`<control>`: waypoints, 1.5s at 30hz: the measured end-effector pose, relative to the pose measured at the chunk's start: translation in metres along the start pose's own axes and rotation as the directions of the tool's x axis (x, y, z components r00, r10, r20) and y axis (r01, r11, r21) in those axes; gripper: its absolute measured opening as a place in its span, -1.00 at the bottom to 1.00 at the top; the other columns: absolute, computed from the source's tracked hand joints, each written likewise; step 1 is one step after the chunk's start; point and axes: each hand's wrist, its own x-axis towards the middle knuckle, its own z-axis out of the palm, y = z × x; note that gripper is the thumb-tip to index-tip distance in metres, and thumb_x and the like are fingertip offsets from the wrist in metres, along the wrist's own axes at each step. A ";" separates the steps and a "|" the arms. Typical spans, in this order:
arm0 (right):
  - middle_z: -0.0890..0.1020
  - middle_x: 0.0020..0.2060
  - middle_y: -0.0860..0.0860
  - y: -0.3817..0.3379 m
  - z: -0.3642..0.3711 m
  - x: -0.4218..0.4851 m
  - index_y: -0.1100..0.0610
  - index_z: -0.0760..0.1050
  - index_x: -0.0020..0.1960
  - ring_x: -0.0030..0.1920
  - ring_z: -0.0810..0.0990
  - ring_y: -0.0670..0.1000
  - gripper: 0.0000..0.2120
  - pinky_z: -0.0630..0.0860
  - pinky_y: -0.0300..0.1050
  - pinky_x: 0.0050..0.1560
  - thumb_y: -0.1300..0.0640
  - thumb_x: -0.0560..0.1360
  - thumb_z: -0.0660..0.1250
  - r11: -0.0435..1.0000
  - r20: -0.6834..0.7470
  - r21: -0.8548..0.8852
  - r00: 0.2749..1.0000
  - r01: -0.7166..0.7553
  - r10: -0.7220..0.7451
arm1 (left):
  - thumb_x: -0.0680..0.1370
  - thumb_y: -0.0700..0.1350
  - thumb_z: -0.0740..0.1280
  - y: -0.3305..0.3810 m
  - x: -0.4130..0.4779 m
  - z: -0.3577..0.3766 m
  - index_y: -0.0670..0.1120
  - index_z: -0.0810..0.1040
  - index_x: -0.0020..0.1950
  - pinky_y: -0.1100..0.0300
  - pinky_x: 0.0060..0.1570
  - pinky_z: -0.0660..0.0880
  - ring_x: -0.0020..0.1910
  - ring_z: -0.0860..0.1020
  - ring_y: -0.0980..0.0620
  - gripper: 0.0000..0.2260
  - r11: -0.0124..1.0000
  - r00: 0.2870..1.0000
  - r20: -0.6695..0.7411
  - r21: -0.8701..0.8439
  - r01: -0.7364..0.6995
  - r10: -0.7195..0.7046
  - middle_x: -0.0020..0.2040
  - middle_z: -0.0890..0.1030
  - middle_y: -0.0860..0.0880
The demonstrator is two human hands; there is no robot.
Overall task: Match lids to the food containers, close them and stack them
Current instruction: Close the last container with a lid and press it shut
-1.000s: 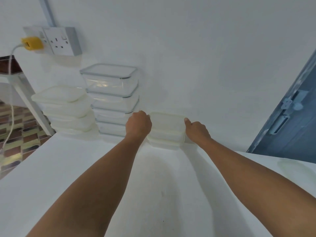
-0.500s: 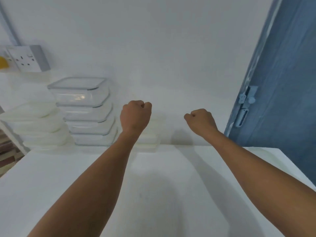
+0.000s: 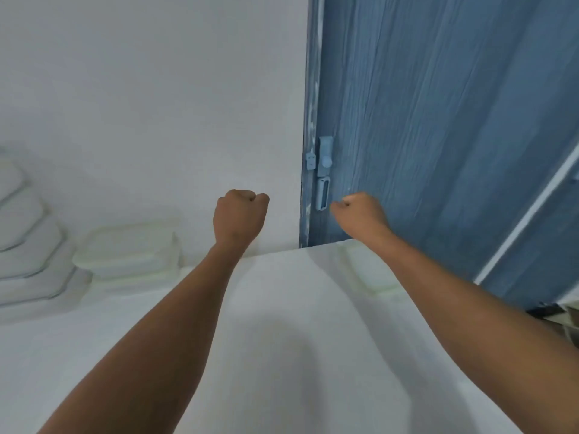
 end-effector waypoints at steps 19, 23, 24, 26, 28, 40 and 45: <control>0.52 -0.29 0.05 0.153 -0.080 0.002 0.15 0.51 -0.21 -0.23 0.49 0.05 -0.69 0.32 -0.14 -0.29 -0.06 0.55 0.36 0.962 0.291 -0.250 0.939 -0.109 0.182 | 0.47 -0.10 0.39 0.060 -0.114 0.144 -0.03 0.23 -0.39 0.18 -0.39 0.17 -0.47 0.20 0.00 -0.63 0.930 0.786 0.559 -0.070 0.361 -0.263 -0.47 0.25 0.01; 0.60 -0.12 -0.07 0.163 -0.077 -0.005 0.11 0.63 0.00 -0.02 0.56 0.04 -0.69 0.43 -0.15 -0.14 -0.14 0.57 0.33 0.943 0.459 -0.333 0.873 -0.004 0.166 | 0.55 0.16 0.41 0.052 -0.198 0.144 -0.07 0.47 -0.37 0.21 -0.43 0.16 -0.52 0.29 0.02 -0.58 0.752 0.157 0.915 0.196 0.630 -0.371 -0.47 0.36 -0.02; 0.62 -0.02 -0.05 0.163 -0.074 -0.007 0.11 0.64 0.07 0.05 0.57 0.05 -0.66 0.48 -0.13 -0.04 -0.15 0.58 0.32 0.929 0.492 -0.368 0.856 0.037 0.161 | 0.56 0.23 0.39 0.047 -0.219 0.145 -0.08 0.54 -0.32 0.23 -0.45 0.16 -0.52 0.32 0.03 -0.56 0.698 0.007 0.945 0.237 0.676 -0.327 -0.47 0.39 -0.02; 0.61 0.16 -0.02 0.161 -0.069 -0.010 0.10 0.63 0.20 0.17 0.56 0.06 -0.59 0.50 -0.07 0.18 -0.19 0.59 0.28 0.894 0.542 -0.437 0.822 0.101 0.173 | 0.56 0.34 0.31 0.041 -0.255 0.150 -0.11 0.65 -0.12 0.26 -0.49 0.18 -0.52 0.38 0.05 -0.50 0.628 -0.176 0.960 0.275 0.728 -0.217 -0.42 0.51 -0.04; 0.60 0.20 0.00 0.161 -0.063 -0.010 0.09 0.62 0.22 0.19 0.55 0.08 -0.54 0.49 -0.01 0.26 -0.24 0.58 0.26 0.864 0.583 -0.483 0.789 0.142 0.196 | 0.57 0.37 0.26 0.043 -0.276 0.156 -0.13 0.63 0.11 0.26 -0.50 0.21 -0.48 0.43 0.05 -0.43 0.607 -0.224 0.960 0.279 0.744 -0.166 -0.31 0.60 -0.06; 0.55 -0.15 0.05 0.144 -0.057 -0.022 0.19 0.59 -0.08 -0.11 0.54 0.09 -0.50 0.41 -0.06 -0.17 -0.26 0.59 0.23 0.825 0.627 -0.497 0.769 0.270 0.125 | 0.59 0.05 0.37 0.046 -0.266 0.133 -0.21 0.52 0.24 0.19 -0.35 0.39 -0.36 0.54 -0.01 -0.63 0.429 0.018 0.985 0.058 0.901 -0.171 0.05 0.71 -0.18; 0.52 -0.24 -0.02 0.109 -0.046 -0.029 0.10 0.52 -0.21 -0.20 0.48 0.01 -0.52 0.32 -0.12 -0.28 -0.29 0.58 0.21 0.821 0.589 -0.482 0.807 0.306 0.045 | 0.61 -0.04 0.34 0.019 -0.250 0.092 -0.21 0.56 0.17 0.19 -0.39 0.38 -0.39 0.53 -0.03 -0.73 0.412 0.138 0.961 -0.028 0.911 -0.241 0.02 0.72 -0.20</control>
